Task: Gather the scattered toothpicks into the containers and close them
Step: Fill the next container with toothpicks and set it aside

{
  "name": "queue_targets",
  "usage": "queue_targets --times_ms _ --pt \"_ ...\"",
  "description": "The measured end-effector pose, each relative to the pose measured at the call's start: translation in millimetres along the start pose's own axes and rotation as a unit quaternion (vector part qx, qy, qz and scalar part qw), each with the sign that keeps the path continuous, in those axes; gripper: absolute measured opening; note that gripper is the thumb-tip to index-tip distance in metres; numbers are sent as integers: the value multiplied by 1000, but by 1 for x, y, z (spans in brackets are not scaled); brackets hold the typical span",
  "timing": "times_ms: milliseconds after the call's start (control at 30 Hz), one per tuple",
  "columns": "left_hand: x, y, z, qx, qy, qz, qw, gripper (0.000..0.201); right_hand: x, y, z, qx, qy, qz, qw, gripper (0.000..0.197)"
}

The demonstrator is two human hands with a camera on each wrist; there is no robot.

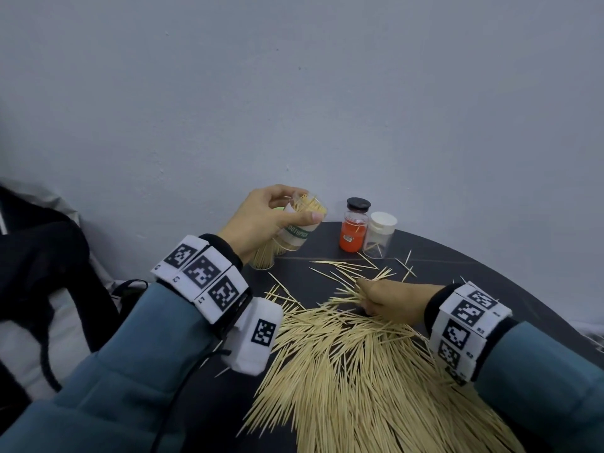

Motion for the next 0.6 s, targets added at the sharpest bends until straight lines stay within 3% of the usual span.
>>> queue_targets --times_ms 100,267,367,500,600 --pt "3 0 2 -1 3 7 1000 52 0 2 3 -12 -37 -3 999 14" --pt "6 -1 1 2 -5 10 1000 51 10 0 -2 3 -15 52 999 6" --pt "3 1 1 4 -4 7 1000 60 14 -1 -2 3 -28 54 998 16" --pt "-7 1 1 6 -8 -6 1000 55 23 2 0 13 -145 84 986 19" --pt "-18 0 0 8 -18 -20 1000 46 31 10 5 11 -290 101 952 24"
Point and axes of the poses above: each hand's wrist, its own y-axis away from the middle knuckle, its own x-axis out of the back of the hand, z = x × y, the point moved 10 cm from there along -y, towards the middle knuckle, and after that the axes turned 5 degrees about z, right-handed, at the moved point
